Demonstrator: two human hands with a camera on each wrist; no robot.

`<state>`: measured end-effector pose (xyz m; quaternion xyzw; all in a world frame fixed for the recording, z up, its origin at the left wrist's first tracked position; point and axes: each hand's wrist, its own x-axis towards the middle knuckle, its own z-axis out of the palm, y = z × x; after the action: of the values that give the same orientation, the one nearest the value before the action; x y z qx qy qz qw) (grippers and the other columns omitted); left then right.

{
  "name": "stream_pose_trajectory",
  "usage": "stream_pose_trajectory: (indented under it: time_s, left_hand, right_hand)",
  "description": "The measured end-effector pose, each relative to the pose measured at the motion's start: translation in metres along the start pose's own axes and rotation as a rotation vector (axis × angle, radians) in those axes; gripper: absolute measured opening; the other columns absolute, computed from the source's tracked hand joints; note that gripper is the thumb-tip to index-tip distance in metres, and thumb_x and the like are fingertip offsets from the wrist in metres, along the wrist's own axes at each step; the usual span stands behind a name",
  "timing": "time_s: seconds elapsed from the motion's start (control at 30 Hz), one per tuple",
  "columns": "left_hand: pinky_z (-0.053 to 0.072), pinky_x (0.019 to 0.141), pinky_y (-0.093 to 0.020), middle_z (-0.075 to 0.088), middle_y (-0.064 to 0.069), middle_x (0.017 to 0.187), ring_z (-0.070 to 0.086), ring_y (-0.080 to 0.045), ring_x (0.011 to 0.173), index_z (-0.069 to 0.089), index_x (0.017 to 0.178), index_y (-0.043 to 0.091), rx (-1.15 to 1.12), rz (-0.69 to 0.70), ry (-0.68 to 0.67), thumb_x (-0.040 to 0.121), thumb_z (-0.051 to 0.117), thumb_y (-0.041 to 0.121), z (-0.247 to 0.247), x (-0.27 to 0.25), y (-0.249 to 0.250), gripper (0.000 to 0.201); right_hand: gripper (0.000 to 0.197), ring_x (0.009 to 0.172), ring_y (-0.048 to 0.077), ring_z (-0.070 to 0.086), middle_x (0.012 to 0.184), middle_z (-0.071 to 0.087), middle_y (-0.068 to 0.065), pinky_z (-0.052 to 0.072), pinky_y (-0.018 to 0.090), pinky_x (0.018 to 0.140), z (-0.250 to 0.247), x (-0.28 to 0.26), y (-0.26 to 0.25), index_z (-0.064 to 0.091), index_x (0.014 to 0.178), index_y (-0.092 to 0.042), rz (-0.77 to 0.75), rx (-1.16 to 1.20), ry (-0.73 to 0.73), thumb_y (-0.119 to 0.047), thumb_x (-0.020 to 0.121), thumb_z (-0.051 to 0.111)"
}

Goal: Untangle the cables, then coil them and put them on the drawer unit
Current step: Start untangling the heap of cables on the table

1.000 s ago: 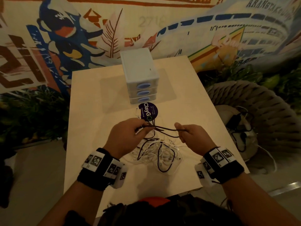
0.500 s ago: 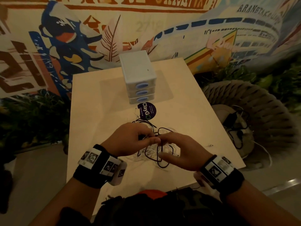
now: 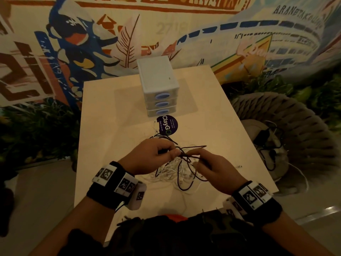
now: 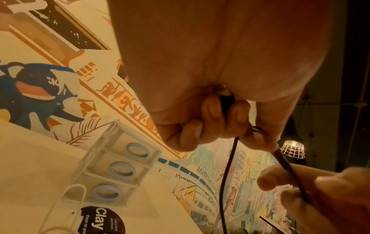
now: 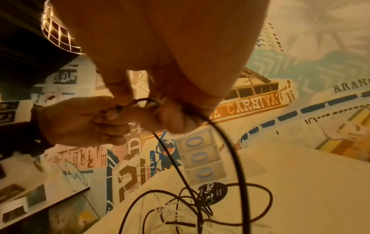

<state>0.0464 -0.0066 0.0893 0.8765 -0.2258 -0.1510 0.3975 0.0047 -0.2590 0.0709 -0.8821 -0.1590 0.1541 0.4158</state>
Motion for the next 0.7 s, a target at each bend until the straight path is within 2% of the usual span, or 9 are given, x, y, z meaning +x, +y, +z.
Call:
stream_pose_trajectory:
  time_s: [0.07,0.13,0.23,0.33,0.37,0.43,0.5,0.57,0.7]
  left_hand:
    - [0.04,0.059,-0.033,0.056,0.001,0.066,0.051,-0.012,0.06,0.065,0.078,0.025,-0.022,0.01,-0.047,0.101,0.059,0.043,0.006,0.004,0.003,0.029]
    - [0.043,0.061,-0.038,0.056,-0.001,0.067,0.052,-0.015,0.062,0.062,0.079,0.026,-0.076,0.008,-0.057,0.102,0.057,0.042,0.011,0.007,0.006,0.029]
    - [0.043,0.062,-0.038,0.058,-0.001,0.072,0.051,-0.015,0.064,0.061,0.094,0.03,-0.181,-0.034,0.01,0.104,0.049,0.046,0.017,0.006,0.013,0.022]
    - [0.051,0.074,-0.038,0.069,0.009,0.089,0.062,-0.008,0.079,0.06,0.116,0.036,-0.249,-0.085,0.117,0.108,0.042,0.04,0.019,0.004,0.011,0.02]
    - [0.052,0.074,-0.038,0.07,0.016,0.089,0.064,-0.006,0.079,0.065,0.112,0.032,-0.244,-0.081,0.1,0.108,0.044,0.037,0.017,0.003,0.009,0.022]
    - [0.053,0.067,-0.043,0.072,0.011,0.075,0.065,-0.019,0.068,0.076,0.088,0.025,-0.203,-0.057,-0.041,0.103,0.056,0.04,0.011,0.001,0.004,0.029]
    - [0.048,0.06,-0.041,0.068,-0.002,0.059,0.058,-0.026,0.055,0.078,0.068,0.021,-0.212,-0.047,-0.201,0.095,0.066,0.049,0.007,-0.001,0.005,0.041]
    - [0.043,0.06,-0.029,0.067,-0.003,0.059,0.055,-0.015,0.053,0.08,0.069,0.02,-0.27,-0.035,-0.25,0.092,0.067,0.055,0.009,0.001,0.012,0.044]
    - [0.041,0.064,-0.024,0.063,0.008,0.068,0.056,-0.006,0.065,0.07,0.077,0.035,-0.301,-0.021,-0.014,0.09,0.047,0.076,0.024,0.011,0.025,0.049]
  right_hand:
    - [0.021,0.065,0.006,0.064,0.074,0.066,-0.011,0.052,0.031,0.064,-0.001,0.004,-0.005,0.061,0.123,-0.033,-0.019,0.057,-0.094,-0.035,0.104,0.053]
    - [0.019,0.068,0.005,0.064,0.077,0.066,-0.013,0.051,0.027,0.067,-0.002,0.01,-0.01,0.065,0.11,-0.026,-0.047,0.11,-0.114,-0.036,0.104,0.051]
    - [0.024,0.075,0.009,0.06,0.083,0.066,-0.01,0.049,0.031,0.069,-0.01,0.016,-0.009,0.064,0.1,-0.028,-0.12,0.079,-0.018,-0.043,0.105,0.046]
    - [0.029,0.053,0.007,0.042,0.061,0.05,-0.015,0.037,0.029,0.052,-0.033,0.012,0.0,0.062,0.091,-0.03,-0.077,0.239,0.212,-0.046,0.105,0.042]
    - [0.031,0.05,0.01,0.037,0.057,0.043,-0.012,0.033,0.03,0.049,-0.043,0.011,0.002,0.062,0.09,-0.029,-0.06,0.319,0.296,-0.045,0.105,0.04]
    - [0.035,0.047,0.013,0.031,0.056,0.036,-0.007,0.029,0.029,0.047,-0.058,0.011,0.004,0.062,0.092,-0.022,-0.046,0.45,0.366,-0.04,0.108,0.036]
    - [0.037,0.047,0.011,0.028,0.058,0.034,-0.006,0.028,0.026,0.047,-0.061,0.012,0.003,0.063,0.096,-0.015,-0.054,0.525,0.279,-0.03,0.11,0.033]
    - [0.034,0.05,0.011,0.031,0.06,0.037,-0.01,0.03,0.026,0.048,-0.055,0.014,-0.003,0.064,0.097,-0.016,-0.074,0.498,0.137,-0.025,0.107,0.033]
    - [0.026,0.057,0.004,0.045,0.064,0.054,-0.014,0.04,0.028,0.056,-0.028,0.017,-0.025,0.061,0.096,-0.039,-0.142,0.293,-0.096,-0.033,0.106,0.038]
